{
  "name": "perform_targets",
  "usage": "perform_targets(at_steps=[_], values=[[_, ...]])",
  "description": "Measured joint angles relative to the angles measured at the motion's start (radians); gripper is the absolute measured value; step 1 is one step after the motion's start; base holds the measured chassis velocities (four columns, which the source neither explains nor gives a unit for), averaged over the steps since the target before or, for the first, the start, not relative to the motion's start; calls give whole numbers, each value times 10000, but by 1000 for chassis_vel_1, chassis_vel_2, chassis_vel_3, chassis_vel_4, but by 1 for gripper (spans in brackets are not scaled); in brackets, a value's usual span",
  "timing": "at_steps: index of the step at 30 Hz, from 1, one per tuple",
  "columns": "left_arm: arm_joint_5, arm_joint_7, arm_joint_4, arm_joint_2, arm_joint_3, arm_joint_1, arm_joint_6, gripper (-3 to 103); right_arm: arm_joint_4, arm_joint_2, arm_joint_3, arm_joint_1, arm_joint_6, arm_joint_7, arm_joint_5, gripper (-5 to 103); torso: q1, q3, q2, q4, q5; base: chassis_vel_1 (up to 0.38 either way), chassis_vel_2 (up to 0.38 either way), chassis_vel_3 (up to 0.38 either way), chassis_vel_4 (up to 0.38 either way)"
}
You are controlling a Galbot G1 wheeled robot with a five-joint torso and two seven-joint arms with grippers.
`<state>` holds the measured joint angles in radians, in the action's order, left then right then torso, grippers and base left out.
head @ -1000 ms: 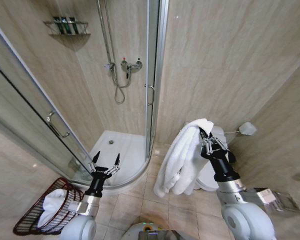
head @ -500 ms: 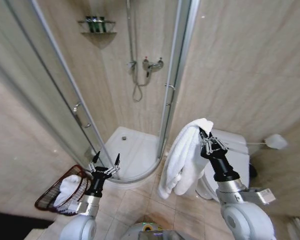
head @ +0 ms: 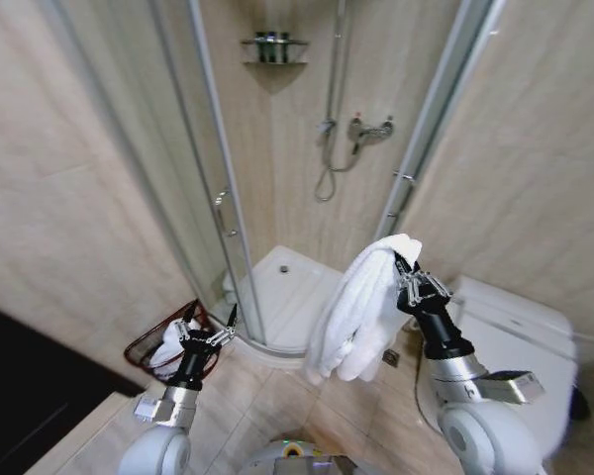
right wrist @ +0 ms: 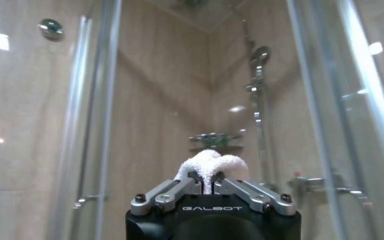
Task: Discard the used towel into the hamper.
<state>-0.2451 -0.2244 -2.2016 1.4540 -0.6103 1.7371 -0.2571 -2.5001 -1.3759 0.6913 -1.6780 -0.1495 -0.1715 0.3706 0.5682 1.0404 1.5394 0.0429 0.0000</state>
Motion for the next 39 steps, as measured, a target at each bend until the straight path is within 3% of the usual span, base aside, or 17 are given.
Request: perform_targets(at_steps=[17, 23, 39], values=[[0, 0, 0, 0, 0, 0, 0, 100, 0, -7, -9, -40, -9, -43, 1, 4, -141, -168, -308, 0, 1, 130, 124, 128, 126], [0, 0, 0, 0, 0, 0, 0, 100, 0, -48, -49, -132, -364, -640, 255, 4, -178, -213, -394, 1, 0, 121, 119, 124, 125], [0, 0, 1, 0, 0, 0, 0, 100, 0, -87, 45, -84, -352, -337, 154, 4, -178, -214, -396, 0, 0, 23, 28, 25, 32]])
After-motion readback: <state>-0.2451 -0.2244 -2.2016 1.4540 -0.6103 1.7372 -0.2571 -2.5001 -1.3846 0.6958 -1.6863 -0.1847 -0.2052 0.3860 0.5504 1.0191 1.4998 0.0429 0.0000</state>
